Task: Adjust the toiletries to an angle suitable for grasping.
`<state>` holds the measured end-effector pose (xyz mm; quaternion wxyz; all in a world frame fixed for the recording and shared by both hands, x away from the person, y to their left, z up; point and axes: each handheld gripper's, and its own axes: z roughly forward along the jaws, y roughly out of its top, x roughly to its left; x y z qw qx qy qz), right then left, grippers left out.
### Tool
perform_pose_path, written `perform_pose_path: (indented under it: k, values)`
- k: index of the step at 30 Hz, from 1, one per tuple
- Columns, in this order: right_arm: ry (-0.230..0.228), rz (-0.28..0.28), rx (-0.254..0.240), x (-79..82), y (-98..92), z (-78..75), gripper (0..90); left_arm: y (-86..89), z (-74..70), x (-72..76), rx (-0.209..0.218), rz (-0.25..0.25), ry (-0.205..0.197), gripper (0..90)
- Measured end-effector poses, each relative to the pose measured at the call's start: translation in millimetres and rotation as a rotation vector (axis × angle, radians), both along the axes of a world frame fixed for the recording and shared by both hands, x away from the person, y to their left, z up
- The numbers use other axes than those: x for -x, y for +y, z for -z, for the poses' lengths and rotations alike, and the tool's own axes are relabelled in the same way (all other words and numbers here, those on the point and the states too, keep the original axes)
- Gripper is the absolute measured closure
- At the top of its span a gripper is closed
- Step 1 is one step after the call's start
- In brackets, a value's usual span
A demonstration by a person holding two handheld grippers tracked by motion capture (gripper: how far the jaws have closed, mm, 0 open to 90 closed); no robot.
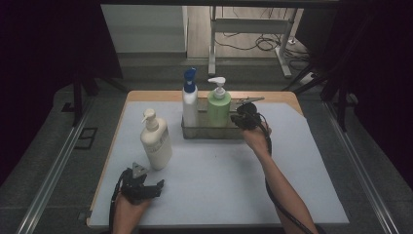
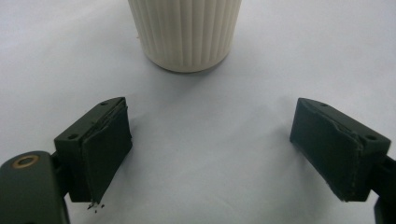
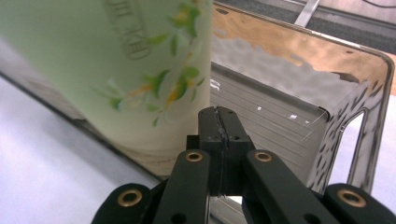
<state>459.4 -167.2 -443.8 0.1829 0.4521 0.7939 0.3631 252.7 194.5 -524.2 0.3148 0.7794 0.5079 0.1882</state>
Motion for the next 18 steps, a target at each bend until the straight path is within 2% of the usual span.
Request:
perform_pose_path:
  k: [5,9,11,18]
  values:
    - [0.008,0.006,-0.01,-7.8,2.3,1.2,89.2,0.0,0.0,0.0,0.0,0.0,0.0,12.1]
    - [0.034,0.007,-0.05,-16.6,1.9,1.6,89.1,0.0,0.0,0.0,0.001,0.0,0.0,12.1]
    - [0.041,0.003,-0.054,-19.7,1.6,2.0,89.1,0.0,0.0,0.0,0.001,0.0,0.0,12.1]
    - [0.062,0.0,-0.075,-21.7,1.5,5.0,89.2,0.0,0.0,0.0,0.001,0.0,0.0,12.1]
